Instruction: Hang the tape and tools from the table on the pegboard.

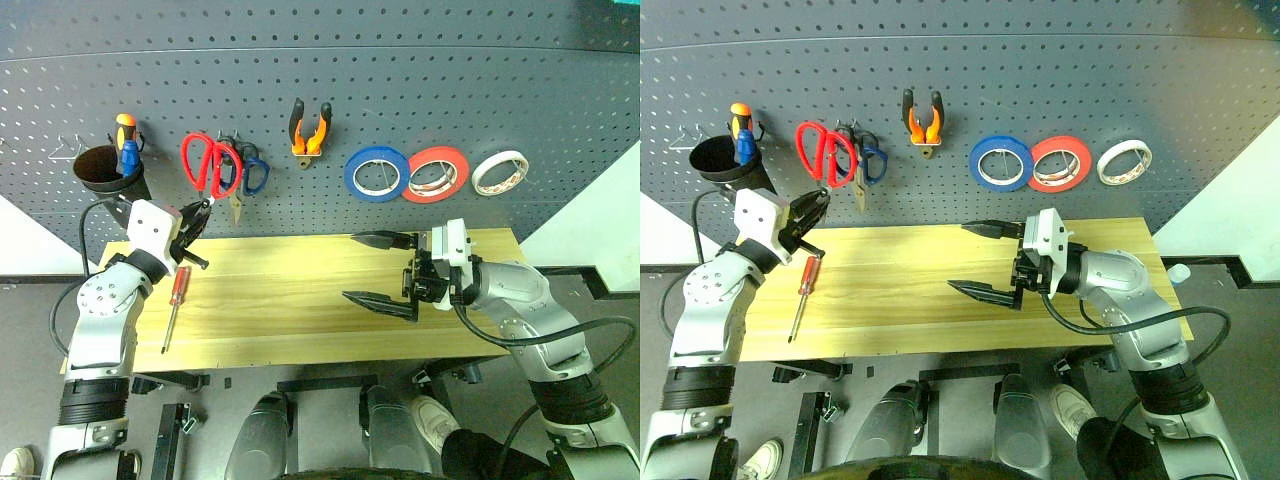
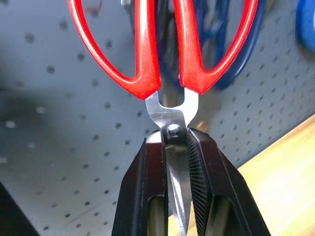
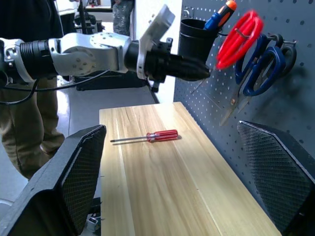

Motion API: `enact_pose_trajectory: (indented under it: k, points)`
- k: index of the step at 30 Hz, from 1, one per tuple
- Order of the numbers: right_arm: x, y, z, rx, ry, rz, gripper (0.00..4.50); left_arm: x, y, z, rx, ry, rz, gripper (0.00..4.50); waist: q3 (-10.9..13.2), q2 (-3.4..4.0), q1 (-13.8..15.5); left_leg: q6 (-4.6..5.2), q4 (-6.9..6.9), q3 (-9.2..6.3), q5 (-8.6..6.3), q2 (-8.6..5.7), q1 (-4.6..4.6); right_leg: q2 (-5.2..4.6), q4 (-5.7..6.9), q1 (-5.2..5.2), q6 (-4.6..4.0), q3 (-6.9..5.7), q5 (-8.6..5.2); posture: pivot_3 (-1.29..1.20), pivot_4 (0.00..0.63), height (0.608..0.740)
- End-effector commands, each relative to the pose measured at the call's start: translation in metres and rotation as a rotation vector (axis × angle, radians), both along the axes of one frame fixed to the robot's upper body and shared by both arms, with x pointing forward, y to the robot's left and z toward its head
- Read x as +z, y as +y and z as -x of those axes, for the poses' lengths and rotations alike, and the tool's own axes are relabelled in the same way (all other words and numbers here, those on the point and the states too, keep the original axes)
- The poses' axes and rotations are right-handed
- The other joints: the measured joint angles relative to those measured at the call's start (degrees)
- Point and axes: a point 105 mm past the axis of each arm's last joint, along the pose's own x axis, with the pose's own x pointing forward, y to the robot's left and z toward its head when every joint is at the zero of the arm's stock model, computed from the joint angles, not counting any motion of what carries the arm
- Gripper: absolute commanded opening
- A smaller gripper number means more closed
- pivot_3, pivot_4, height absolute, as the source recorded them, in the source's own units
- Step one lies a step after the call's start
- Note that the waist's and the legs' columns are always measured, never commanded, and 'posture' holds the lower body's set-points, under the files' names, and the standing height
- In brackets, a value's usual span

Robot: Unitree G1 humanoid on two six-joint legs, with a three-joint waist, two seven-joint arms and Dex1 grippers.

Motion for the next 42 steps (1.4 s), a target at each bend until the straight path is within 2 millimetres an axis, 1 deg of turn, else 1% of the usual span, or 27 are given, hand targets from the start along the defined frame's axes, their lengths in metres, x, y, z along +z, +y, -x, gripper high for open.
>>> enact_pose_trajectory:
  k: [1, 4, 5, 6, 9, 10, 13, 14, 15, 17, 18, 20, 21, 24, 29, 32, 38, 39, 41, 42]
  points:
    - [0.008, 0.000, 0.003, -0.004, -0.047, -0.012, 4.50, 0.010, -0.003, -0.001, -0.031, -0.035, 0.007, 0.96, -0.04, 0.00, 0.00, 0.00, 0.00, 0.00, 0.00, 0.00, 0.00, 0.00, 0.00, 0.00, 0.00, 0.00, 0.00, -0.10, 0.116, 0.733]
    - [0.007, -0.001, 0.003, -0.010, -0.048, -0.005, 4.50, 0.009, 0.000, 0.003, -0.028, -0.032, 0.029, 1.82, -0.07, 0.00, -0.01, 0.00, 0.00, 0.00, 0.00, 0.00, 0.00, 0.00, 0.00, 0.00, 0.01, 0.00, 0.01, -0.10, 0.116, 0.733]
    - [0.006, -0.001, 0.003, -0.013, -0.048, -0.001, 4.50, 0.009, 0.002, 0.005, -0.020, -0.032, 0.032, 2.21, -0.11, 0.00, -0.03, 0.00, 0.00, 0.00, 0.00, 0.00, 0.00, 0.00, 0.00, 0.00, 0.01, 0.00, 0.01, -0.10, 0.116, 0.733]
    - [0.005, -0.001, 0.003, -0.015, -0.048, 0.004, 4.50, 0.004, 0.005, 0.010, -0.016, -0.003, 0.054, 2.51, -0.14, -0.01, -0.13, 0.00, 0.00, 0.00, 0.00, 0.00, 0.00, 0.00, 0.00, 0.00, 0.01, 0.00, 0.01, -0.10, 0.119, 0.733]
    - [0.003, -0.002, 0.003, -0.017, -0.049, 0.014, 4.50, -0.012, 0.014, 0.020, 0.018, 0.094, 0.069, 2.51, -0.16, 0.01, -0.84, 0.00, -0.02, 0.00, 0.00, 0.00, 0.00, -0.01, -0.01, 0.00, 0.02, 0.01, 0.00, -0.09, 0.124, 0.733]
    - [0.002, -0.002, 0.003, -0.017, -0.050, 0.020, 4.50, -0.022, 0.017, 0.022, 0.024, 0.165, 0.095, 2.51, -0.16, 0.01, -1.10, 0.00, -0.02, 0.00, 0.00, 0.00, 0.00, -0.01, -0.01, 0.00, 0.02, 0.01, 0.00, -0.09, 0.126, 0.733]
    - [0.000, -0.002, 0.003, -0.015, -0.050, 0.029, 4.50, -0.068, 0.044, 0.030, 0.205, 0.411, 0.103, 2.51, -0.17, 0.00, -1.35, 0.01, 0.01, -0.01, 0.00, 0.00, 0.03, 0.00, 0.08, 0.00, 0.01, 0.01, 0.00, -0.08, 0.132, 0.733]
    - [0.000, -0.001, 0.003, -0.014, -0.048, 0.030, 4.50, -0.081, 0.056, 0.031, 0.284, 0.477, 0.121, 2.69, -0.17, 0.00, -1.38, 0.01, 0.02, -0.01, 0.00, 0.00, 0.06, 0.00, 0.12, 0.02, 0.02, 0.01, 0.00, -0.07, 0.136, 0.733]
    - [0.000, -0.001, 0.003, -0.013, -0.048, 0.030, 4.50, -0.088, 0.062, 0.032, 0.331, 0.518, 0.138, 2.86, -0.17, 0.00, -1.37, 0.01, 0.03, -0.01, 0.00, 0.00, 0.11, 0.00, 0.15, 0.05, 0.02, 0.02, 0.00, -0.07, 0.136, 0.733]
    - [-0.002, 0.000, 0.003, -0.009, -0.043, 0.032, 4.50, -0.102, 0.073, 0.033, 0.410, 0.598, 0.220, 3.39, -0.17, 0.00, -1.37, 0.01, 0.04, -0.02, 0.00, 0.01, 0.17, 0.02, 0.24, 0.06, 0.03, 0.02, -0.01, -0.07, 0.136, 0.733]
    - [-0.003, 0.000, 0.004, -0.007, -0.040, 0.035, 4.50, -0.109, 0.078, 0.032, 0.447, 0.632, 0.235, 3.64, -0.17, -0.01, -1.35, 0.01, 0.04, -0.03, 0.00, 0.01, 0.17, 0.02, 0.25, 0.06, 0.03, 0.02, -0.01, -0.06, 0.143, 0.733]
    - [-0.004, 0.001, 0.004, -0.005, -0.038, 0.038, 4.50, -0.118, 0.085, 0.031, 0.507, 0.683, 0.245, 4.30, -0.19, -0.04, -1.17, 0.01, 0.06, -0.08, 0.01, 0.01, 0.17, 0.04, 0.28, 0.06, 0.03, 0.00, -0.01, -0.06, 0.145, 0.733]
    - [-0.004, 0.000, 0.003, -0.006, -0.037, 0.039, 4.50, -0.124, 0.089, 0.030, 0.540, 0.716, 0.245, 4.46, -0.20, -0.05, -1.13, 0.01, 0.07, -0.08, 0.01, 0.01, 0.17, 0.04, 0.28, 0.07, 0.03, 0.00, -0.01, -0.06, 0.147, 0.733]
    - [-0.006, -0.001, 0.003, -0.010, -0.031, 0.044, 4.50, -0.138, 0.094, 0.025, 0.581, 0.793, 0.256, 4.46, -0.21, -0.07, -1.16, 0.01, 0.08, -0.08, 0.01, 0.00, 0.17, 0.03, 0.25, 0.10, 0.03, 0.00, -0.01, -0.07, 0.150, 0.733]
    - [-0.008, -0.002, 0.004, -0.022, -0.026, 0.052, 4.50, -0.153, 0.099, 0.015, 0.605, 0.863, 0.260, 4.46, -0.22, -0.08, -1.34, 0.00, 0.07, -0.07, 0.01, 0.00, 0.18, 0.03, 0.25, 0.10, 0.03, 0.00, -0.01, -0.08, 0.152, 0.733]
    - [-0.009, -0.004, 0.005, -0.037, -0.024, 0.055, 4.50, -0.163, 0.102, 0.013, 0.621, 0.910, 0.259, 4.46, -0.22, -0.08, -1.33, 0.00, 0.07, -0.06, 0.01, 0.00, 0.18, 0.03, 0.25, 0.08, 0.04, 0.01, -0.01, -0.09, 0.154, 0.733]
    - [-0.012, -0.009, 0.008, -0.062, -0.016, 0.072, 4.50, -0.170, 0.103, 0.009, 0.619, 0.942, 0.259, 4.46, -0.22, -0.09, -1.41, 0.00, 0.06, -0.05, 0.01, 0.00, 0.18, 0.02, 0.24, 0.08, 0.05, 0.00, -0.01, -0.12, 0.159, 0.733]
    - [-0.012, -0.009, 0.009, -0.064, -0.016, 0.074, 4.50, -0.170, 0.104, 0.009, 0.621, 0.944, 0.262, 4.09, -0.22, -0.09, -1.42, 0.00, 0.06, -0.05, 0.01, 0.00, 0.18, 0.02, 0.24, 0.08, 0.05, 0.01, -0.01, -0.12, 0.161, 0.733]
    - [-0.013, -0.010, 0.010, -0.069, -0.014, 0.077, 4.50, -0.170, 0.105, 0.009, 0.627, 0.945, 0.269, 3.64, -0.22, -0.09, -1.41, 0.00, 0.06, -0.05, 0.01, 0.00, 0.18, 0.01, 0.25, 0.08, 0.06, 0.01, -0.01, -0.13, 0.162, 0.733]
    - [-0.013, -0.011, 0.010, -0.071, -0.012, 0.078, 4.50, -0.170, 0.105, 0.009, 0.627, 0.945, 0.271, 3.26, -0.22, -0.09, -1.43, 0.00, 0.06, -0.05, 0.01, 0.00, 0.18, 0.01, 0.25, 0.08, 0.06, 0.01, -0.01, -0.13, 0.162, 0.733]
